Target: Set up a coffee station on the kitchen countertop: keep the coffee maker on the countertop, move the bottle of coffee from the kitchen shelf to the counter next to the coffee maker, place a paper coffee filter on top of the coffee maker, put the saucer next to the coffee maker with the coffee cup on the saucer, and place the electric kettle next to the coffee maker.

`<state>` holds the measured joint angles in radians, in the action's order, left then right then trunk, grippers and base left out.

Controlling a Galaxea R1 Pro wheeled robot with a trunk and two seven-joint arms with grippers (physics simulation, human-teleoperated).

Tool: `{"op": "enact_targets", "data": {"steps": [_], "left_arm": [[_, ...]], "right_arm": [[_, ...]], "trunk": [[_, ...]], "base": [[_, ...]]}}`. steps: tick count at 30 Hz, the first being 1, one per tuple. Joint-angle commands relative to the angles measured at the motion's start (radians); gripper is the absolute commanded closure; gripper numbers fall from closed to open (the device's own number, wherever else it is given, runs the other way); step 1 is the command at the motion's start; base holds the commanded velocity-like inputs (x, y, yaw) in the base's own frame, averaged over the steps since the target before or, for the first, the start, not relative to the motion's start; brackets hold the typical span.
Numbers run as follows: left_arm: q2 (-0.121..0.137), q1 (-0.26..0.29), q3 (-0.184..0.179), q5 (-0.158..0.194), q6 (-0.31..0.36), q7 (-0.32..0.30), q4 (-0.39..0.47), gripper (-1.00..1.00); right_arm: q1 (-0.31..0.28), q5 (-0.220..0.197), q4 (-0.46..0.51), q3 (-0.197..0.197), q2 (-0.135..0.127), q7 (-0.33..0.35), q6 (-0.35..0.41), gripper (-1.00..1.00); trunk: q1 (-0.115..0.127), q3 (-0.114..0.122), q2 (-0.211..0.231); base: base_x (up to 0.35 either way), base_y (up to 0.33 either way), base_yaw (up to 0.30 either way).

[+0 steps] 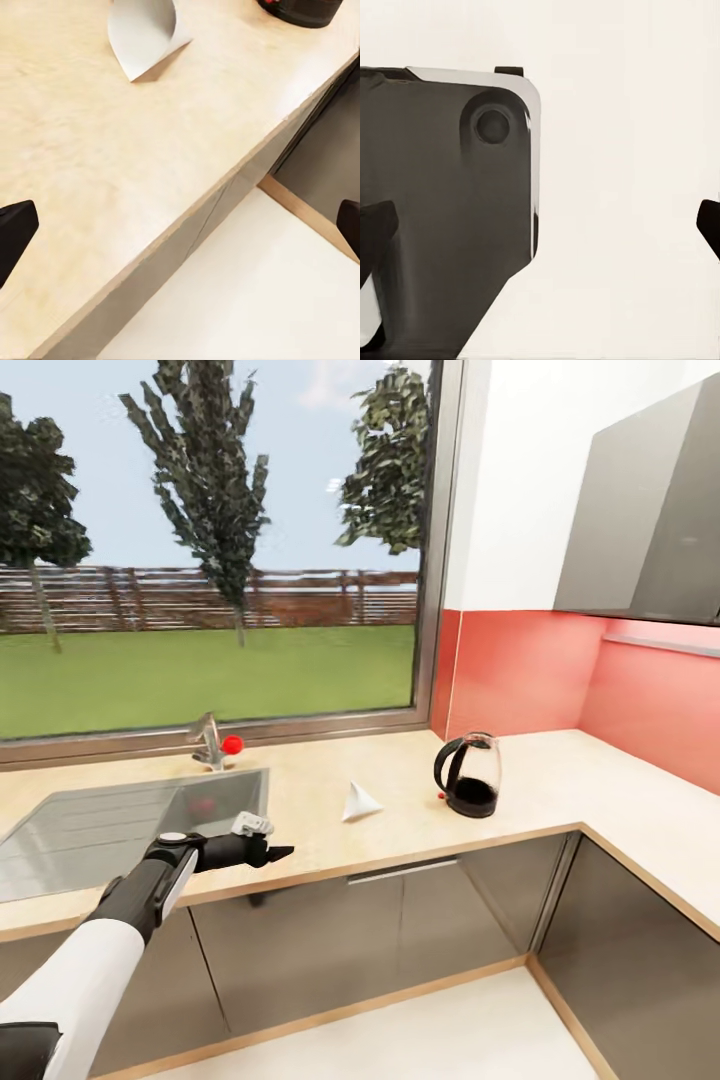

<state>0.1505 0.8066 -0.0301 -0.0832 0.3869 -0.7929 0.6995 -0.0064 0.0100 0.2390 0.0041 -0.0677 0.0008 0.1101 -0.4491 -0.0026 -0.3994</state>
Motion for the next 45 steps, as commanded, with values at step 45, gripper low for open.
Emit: {"op": "enact_targets", "data": {"steps": [45], "left_arm": [[-0.005,-0.004,0.009,-0.005,-0.002,0.0,-0.011,-1.0]], "right_arm": [[0.0,-0.004,-0.015,-0.006,-0.001,0.001,0.008,-1.0]], "trunk": [[-0.001,0.0,-0.001]], "base": [[0.156,-0.092,-0.055]]}}
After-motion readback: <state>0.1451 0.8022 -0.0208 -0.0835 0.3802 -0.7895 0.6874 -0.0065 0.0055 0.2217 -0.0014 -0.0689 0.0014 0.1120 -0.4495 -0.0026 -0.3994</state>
